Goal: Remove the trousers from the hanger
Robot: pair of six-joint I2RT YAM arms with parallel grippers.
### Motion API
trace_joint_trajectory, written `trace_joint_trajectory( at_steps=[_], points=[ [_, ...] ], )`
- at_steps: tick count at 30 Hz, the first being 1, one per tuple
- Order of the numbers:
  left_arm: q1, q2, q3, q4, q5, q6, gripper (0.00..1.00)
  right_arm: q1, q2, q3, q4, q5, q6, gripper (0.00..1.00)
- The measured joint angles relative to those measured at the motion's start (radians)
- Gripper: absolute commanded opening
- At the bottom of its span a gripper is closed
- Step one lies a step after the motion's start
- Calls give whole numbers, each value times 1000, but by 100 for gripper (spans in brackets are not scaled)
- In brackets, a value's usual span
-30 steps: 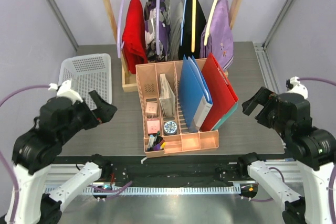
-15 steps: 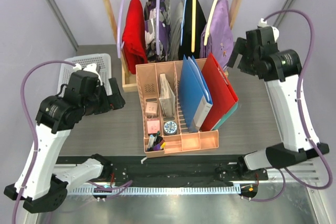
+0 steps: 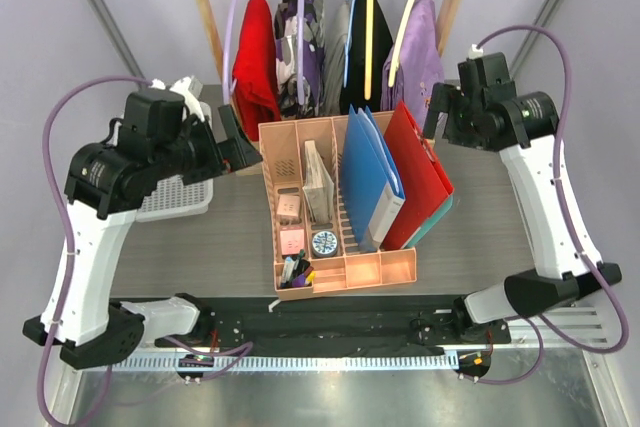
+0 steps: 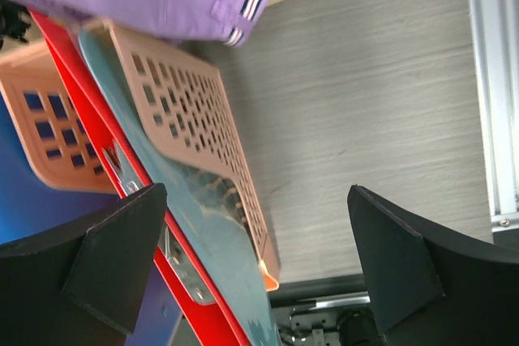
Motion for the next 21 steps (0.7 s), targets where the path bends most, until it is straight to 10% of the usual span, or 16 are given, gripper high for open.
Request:
trace_joint_trajectory(
  at_steps=[21],
  points=[
    [251,310,413,474,65,-9,100,-36,-104,-4,-18,-47,26,100]
  ],
)
